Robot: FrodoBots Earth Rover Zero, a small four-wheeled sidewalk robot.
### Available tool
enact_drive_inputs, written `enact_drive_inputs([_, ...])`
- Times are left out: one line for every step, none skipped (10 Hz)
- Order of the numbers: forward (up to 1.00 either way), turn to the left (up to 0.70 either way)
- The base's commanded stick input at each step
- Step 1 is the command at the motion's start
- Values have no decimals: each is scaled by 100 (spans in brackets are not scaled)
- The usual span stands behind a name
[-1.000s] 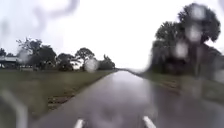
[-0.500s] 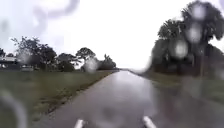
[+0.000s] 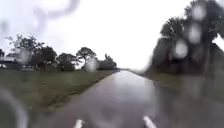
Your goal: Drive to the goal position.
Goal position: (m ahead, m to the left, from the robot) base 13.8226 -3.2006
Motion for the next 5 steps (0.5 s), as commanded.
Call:
enact_drive_inputs([85, 0])
enact_drive_inputs([85, 0])
enact_drive_inputs([85, 0])
enact_drive_inputs([85, 0])
enact_drive_inputs([85, 0])
